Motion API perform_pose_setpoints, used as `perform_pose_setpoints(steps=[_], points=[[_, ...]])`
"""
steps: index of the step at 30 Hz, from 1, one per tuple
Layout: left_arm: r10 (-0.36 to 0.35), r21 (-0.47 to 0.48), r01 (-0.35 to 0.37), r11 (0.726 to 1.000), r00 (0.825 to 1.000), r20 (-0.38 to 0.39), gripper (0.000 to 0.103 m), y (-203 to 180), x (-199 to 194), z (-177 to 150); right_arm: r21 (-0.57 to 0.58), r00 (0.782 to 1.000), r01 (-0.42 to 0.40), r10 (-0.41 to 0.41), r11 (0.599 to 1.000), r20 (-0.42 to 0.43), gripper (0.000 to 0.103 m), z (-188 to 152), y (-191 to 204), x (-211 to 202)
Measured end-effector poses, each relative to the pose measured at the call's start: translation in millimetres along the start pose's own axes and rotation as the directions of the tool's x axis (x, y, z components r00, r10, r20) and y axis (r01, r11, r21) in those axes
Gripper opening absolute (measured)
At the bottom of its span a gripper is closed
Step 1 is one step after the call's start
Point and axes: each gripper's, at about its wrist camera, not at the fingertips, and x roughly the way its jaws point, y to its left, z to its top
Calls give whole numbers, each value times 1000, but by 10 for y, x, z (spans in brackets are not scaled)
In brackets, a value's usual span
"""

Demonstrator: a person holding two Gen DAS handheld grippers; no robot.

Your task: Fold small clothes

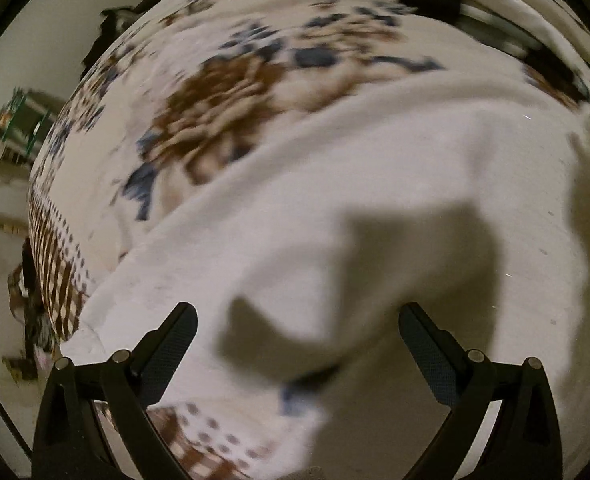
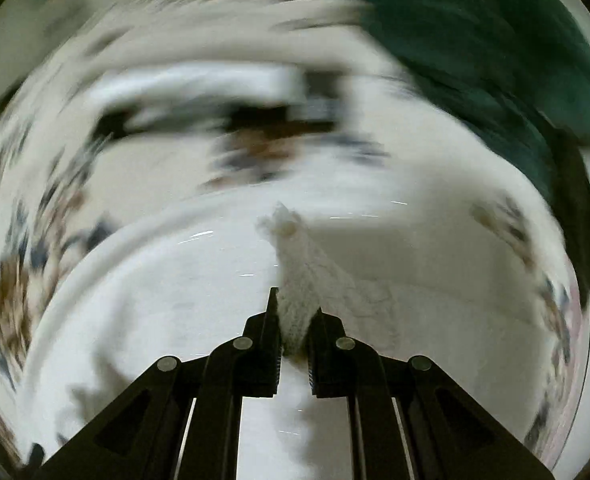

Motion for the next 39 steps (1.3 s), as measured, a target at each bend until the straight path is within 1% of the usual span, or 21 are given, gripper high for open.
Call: perform_pose_setpoints(steps=[2, 4, 7, 9, 11, 13, 14, 15, 18, 20, 24, 27, 28, 29, 30, 31, 32, 33, 34, 37, 39], points=[[4, -30, -4, 1000, 1000, -7, 103, 187, 73, 9, -89, 1000, -4, 4, 996, 2, 10, -34, 589, -38], [-4, -58, 3, 998, 1000, -22, 103, 331, 136, 16, -136, 1000, -8, 9, 991, 8, 10, -102, 864, -27], [-16, -98, 12, 995, 999, -37, 103, 527, 215, 39, -195, 1000, -3, 2, 981, -4, 10, -214, 1080, -52], [-24, -124, 18, 992, 999, -46, 103, 654, 236, 53, -213, 998, -20, 5, 977, -70, 12, -224, 1179, 55], [-52, -156, 44, 987, 997, -53, 103, 809, 199, 39, -146, 980, -130, 105, 981, -169, 18, -217, 965, 110], [-79, -195, 68, 978, 996, -46, 103, 1072, 106, -15, -39, 951, -239, 226, 970, -210, 40, -249, 646, 92], [-90, -214, 79, 974, 995, -41, 103, 1201, 51, -64, 43, 936, -283, 286, 958, -204, 56, -301, 372, 27], [-100, -242, 89, 966, 994, -33, 103, 1421, -16, -146, 91, 931, -299, 311, 950, -190, 63, -355, 157, -32], [-107, -308, 84, 948, 993, -59, 103, 1892, -67, -406, 182, 935, -267, 300, 946, -189, 63, -621, -428, -170], [-136, -383, 85, 920, 985, -108, 103, 2228, 1, -628, 236, 936, -238, 288, 942, -204, 63, -909, -691, -322], [-205, -548, 84, 832, 965, -164, 103, 2789, 271, -1055, 321, 934, -168, 255, 932, -251, 63, -1356, -1075, -455], [-253, -621, 89, 779, 951, -181, 102, 2977, 582, -1216, 346, 927, -131, 238, 929, -290, 63, -1598, -1146, -372], [-273, -641, 94, 762, 944, -187, 98, 3003, 709, -1234, 353, 924, -127, 240, 927, -298, 63, -1659, -1134, -356], [-302, -662, 110, 741, 936, -183, 82, 3038, 810, -1232, 350, 922, -126, 240, 928, -305, 63, -1717, -1099, -331], [-337, -690, 132, 711, 926, -170, 53, 3053, 899, -1250, 341, 920, -128, 240, 931, -310, 63, -1756, -1053, -315], [-359, -719, 142, 680, 920, -157, 44, 3062, 945, -1263, 328, 919, -132, 239, 936, -313, 63, -1787, -1001, -315], [-351, -736, 136, 663, 925, -145, 34, 3081, 933, -1256, 310, 919, -137, 238, 941, -315, 63, -1821, -930, -322], [-326, -741, 129, 659, 937, -126, 11, 3105, 874, -1234, 288, 918, -144, 236, 947, -317, 63, -1850, -852, -335], [-299, -733, 124, 669, 948, -113, 6, 3126, 785, -1188, 271, 919, -149, 234, 951, -317, 63, -1869, -797, -348], [-237, -719, 160, 676, 971, -7, 5, 3297, 459, -1052, 232, 920, -166, 235, 959, -314, 63, -1929, -653, -406], [-218, -705, 192, 682, 974, 55, 5, 3439, 331, -906, 221, 919, -178, 242, 959, -311, 63, -1969, -599, -441]])
